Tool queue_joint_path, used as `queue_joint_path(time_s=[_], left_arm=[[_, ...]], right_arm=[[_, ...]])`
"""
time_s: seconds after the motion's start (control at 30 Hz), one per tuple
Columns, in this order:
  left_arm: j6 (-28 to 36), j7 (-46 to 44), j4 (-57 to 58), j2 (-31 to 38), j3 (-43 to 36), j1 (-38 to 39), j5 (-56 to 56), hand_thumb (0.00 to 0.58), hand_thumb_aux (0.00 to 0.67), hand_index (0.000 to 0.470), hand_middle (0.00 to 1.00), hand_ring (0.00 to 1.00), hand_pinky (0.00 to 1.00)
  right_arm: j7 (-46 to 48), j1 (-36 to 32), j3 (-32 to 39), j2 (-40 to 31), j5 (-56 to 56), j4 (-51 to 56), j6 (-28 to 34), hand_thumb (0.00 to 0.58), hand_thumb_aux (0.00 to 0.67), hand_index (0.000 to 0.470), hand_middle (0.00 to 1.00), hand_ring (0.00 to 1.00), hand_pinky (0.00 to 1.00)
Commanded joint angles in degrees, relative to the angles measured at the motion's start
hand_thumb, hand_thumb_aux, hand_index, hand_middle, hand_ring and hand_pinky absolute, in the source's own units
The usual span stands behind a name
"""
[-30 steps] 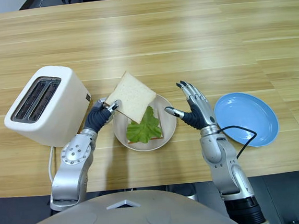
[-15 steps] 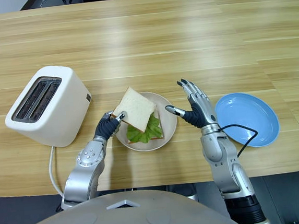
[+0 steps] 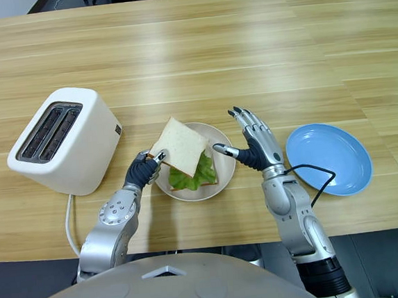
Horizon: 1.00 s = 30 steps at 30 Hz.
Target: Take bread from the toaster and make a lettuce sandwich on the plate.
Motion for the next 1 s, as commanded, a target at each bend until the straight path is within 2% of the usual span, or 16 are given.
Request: queue_joint_path(time_s=[0.03, 0.53, 0.77, 1.0], left_arm=[[0.49, 0.38, -0.38, -1.58, -6.06, 0.46, -0.15, 0.58, 0.67, 0.46, 1.0, 1.0, 1.0], [0.35, 0.81, 4.19, 3.43, -13.18, 0.85, 1.77, 0.58, 0.67, 0.46, 1.0, 1.0, 1.0], [0.38, 1.73, 6.12, 5.71, -14.25, 0.38, 4.24, 0.58, 0.67, 0.46, 1.0, 1.0, 1.0], [-0.1, 2.48, 6.69, 5.47, -13.33, 0.45, 4.77, 0.58, 0.67, 0.46, 1.0, 1.0, 1.0]], right_arm=[[0.14, -0.17, 0.67, -0.31, -0.58, 0.76, -0.04, 0.0, 0.0, 0.0, 0.0, 0.0, 0.0], [2.02, -1.61, 4.72, -3.73, -4.03, 1.21, -1.9, 0.0, 0.0, 0.0, 0.0, 0.0, 0.0], [7.3, -0.02, 9.81, -9.12, -6.01, -1.06, -7.09, 0.0, 0.0, 0.0, 0.0, 0.0, 0.0], [10.51, 1.83, 11.24, -12.36, -5.8, -2.18, -9.93, 0.0, 0.0, 0.0, 0.0, 0.0, 0.0]])
